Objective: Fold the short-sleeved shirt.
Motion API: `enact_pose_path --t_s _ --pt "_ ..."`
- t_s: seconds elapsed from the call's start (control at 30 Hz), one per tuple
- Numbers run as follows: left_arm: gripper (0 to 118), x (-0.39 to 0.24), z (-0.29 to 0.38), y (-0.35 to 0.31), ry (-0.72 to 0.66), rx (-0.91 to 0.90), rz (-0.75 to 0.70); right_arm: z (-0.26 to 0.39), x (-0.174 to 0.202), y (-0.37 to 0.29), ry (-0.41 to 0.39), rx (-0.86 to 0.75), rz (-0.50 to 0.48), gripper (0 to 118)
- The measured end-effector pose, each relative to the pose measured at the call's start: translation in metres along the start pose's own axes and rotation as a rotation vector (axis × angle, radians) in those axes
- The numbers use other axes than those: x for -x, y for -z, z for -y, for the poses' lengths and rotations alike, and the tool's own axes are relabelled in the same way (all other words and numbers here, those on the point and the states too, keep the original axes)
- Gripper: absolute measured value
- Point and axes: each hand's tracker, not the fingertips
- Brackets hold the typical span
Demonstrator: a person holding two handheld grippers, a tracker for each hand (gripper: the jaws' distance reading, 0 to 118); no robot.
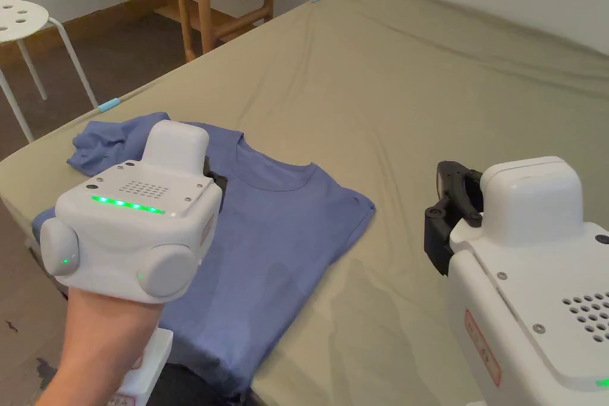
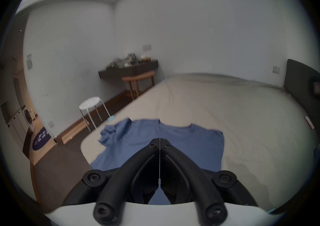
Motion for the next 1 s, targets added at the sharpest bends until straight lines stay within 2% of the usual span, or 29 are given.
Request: enact_pose_path --t_s 0.2,0.27,0.3,0.37,0.4,0.43,0.57,0.67,0.83,0.87,0.93,1.0 --pt "1 0.008 0.039 0.119 0.010 0.262 0.074 0.016 -0.017 0.022 0.012 0.068 0.053 0" --pt "11 0.011 0.052 0.148 -0.010 0.329 0.055 0.022 -0.023 0.026 0.006 0.086 0.067 0" --pt "33 0.012 0.059 0.158 -0.016 0.355 0.043 0.025 -0.026 0.029 0.005 0.099 0.070 0" --pt "90 0.016 0.066 0.176 -0.013 0.363 0.041 0.030 -0.028 0.034 -0.001 0.124 0.083 0" --pt "115 0.017 0.070 0.182 -0.007 0.365 0.041 0.033 -0.030 0.037 -0.002 0.135 0.089 0" --pt "118 0.017 0.072 0.187 0.018 0.372 0.027 0.036 -0.031 0.039 0.001 0.142 0.092 0" --pt "117 0.017 0.082 0.214 0.053 0.430 0.008 0.045 -0.032 0.047 0.028 0.169 0.093 0" --pt "117 0.033 0.079 0.226 -0.106 0.508 0.079 0.049 -0.028 0.050 0.031 0.183 0.084 0" --pt "116 0.017 0.074 0.212 -0.055 0.515 0.056 0.052 -0.026 0.052 0.041 0.196 0.063 0" --pt "113 0.014 0.074 0.210 -0.049 0.517 0.048 0.052 -0.025 0.052 0.046 0.202 0.053 0" --pt "78 0.006 0.074 0.193 -0.066 0.429 0.068 0.052 -0.024 0.049 0.040 0.206 0.051 0" --pt "51 -0.004 0.072 0.180 -0.054 0.384 0.065 0.051 -0.025 0.045 0.021 0.202 0.055 0"
